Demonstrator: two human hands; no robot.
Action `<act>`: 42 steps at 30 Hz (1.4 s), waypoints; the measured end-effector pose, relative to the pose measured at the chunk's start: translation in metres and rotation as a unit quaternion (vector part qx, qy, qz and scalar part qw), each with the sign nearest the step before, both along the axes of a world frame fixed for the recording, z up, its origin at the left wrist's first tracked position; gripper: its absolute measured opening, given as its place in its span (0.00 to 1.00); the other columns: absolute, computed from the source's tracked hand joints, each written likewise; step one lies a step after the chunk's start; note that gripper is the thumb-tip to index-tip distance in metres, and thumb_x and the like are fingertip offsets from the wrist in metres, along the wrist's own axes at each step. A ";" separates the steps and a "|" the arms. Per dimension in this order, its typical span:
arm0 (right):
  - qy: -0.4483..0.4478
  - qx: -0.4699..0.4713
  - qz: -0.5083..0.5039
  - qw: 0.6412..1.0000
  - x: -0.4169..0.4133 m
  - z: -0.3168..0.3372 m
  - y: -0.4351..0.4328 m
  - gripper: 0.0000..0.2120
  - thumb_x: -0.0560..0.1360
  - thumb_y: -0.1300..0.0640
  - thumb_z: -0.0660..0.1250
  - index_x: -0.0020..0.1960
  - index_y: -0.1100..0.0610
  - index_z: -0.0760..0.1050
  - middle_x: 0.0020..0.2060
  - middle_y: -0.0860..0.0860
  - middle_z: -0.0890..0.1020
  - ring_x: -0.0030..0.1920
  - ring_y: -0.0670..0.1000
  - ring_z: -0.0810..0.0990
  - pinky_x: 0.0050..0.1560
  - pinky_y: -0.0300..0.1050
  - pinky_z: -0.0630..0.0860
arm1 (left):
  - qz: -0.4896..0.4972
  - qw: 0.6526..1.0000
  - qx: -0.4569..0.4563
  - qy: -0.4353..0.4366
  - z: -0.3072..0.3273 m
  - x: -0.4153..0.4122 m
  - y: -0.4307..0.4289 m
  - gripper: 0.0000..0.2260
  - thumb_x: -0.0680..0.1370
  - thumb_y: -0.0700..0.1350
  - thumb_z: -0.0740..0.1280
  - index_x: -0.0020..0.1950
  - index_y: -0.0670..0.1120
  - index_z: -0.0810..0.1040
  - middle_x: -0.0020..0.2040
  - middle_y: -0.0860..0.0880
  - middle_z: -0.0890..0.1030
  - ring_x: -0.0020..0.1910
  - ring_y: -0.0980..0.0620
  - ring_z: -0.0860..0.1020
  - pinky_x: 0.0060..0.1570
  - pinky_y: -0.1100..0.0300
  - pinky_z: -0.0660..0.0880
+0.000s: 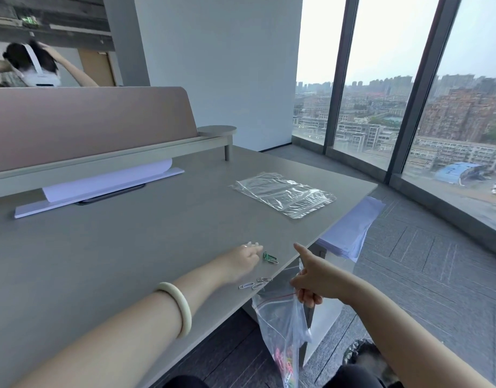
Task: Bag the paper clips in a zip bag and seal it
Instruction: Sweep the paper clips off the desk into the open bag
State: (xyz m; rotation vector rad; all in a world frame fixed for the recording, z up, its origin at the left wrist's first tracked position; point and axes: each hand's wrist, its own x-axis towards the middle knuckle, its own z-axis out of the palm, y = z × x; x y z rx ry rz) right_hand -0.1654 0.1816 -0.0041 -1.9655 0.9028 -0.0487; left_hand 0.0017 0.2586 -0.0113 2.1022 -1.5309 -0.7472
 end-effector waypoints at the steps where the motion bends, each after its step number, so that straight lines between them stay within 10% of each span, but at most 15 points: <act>1: -0.001 0.002 -0.001 1.000 0.000 0.000 0.000 0.40 0.75 0.68 0.59 0.76 0.52 0.36 0.28 0.56 0.79 0.18 0.46 0.74 0.18 0.37 0.67 | -0.014 1.000 0.002 -0.008 0.001 -0.004 0.000 0.22 0.80 0.39 0.48 0.75 0.42 0.57 0.78 0.46 0.54 0.77 0.54 0.50 0.74 0.63 0.45; 18: 0.003 -0.005 -0.006 1.000 0.000 0.000 0.000 0.41 0.75 0.68 0.59 0.76 0.53 0.36 0.27 0.55 0.79 0.18 0.46 0.74 0.17 0.37 0.67 | -0.067 0.993 -0.014 0.098 0.034 -0.015 0.022 0.23 0.77 0.33 0.50 0.70 0.43 0.67 0.72 0.49 0.68 0.72 0.55 0.65 0.72 0.63 0.57; 31: -0.006 -0.003 0.002 1.000 -0.004 0.004 0.014 0.40 0.75 0.68 0.59 0.76 0.54 0.36 0.26 0.56 0.78 0.17 0.46 0.73 0.18 0.37 0.66 | 0.002 0.998 0.023 0.063 0.012 -0.034 0.068 0.25 0.79 0.36 0.49 0.76 0.43 0.49 0.78 0.48 0.47 0.77 0.55 0.46 0.74 0.61 0.43; 42: -0.006 -0.003 -0.002 1.000 -0.009 0.006 0.016 0.40 0.75 0.68 0.58 0.76 0.52 0.36 0.28 0.56 0.77 0.17 0.45 0.73 0.18 0.36 0.65 | -0.045 0.975 0.006 0.217 0.016 -0.046 0.051 0.28 0.75 0.30 0.49 0.74 0.45 0.60 0.71 0.55 0.65 0.73 0.58 0.62 0.75 0.59 0.56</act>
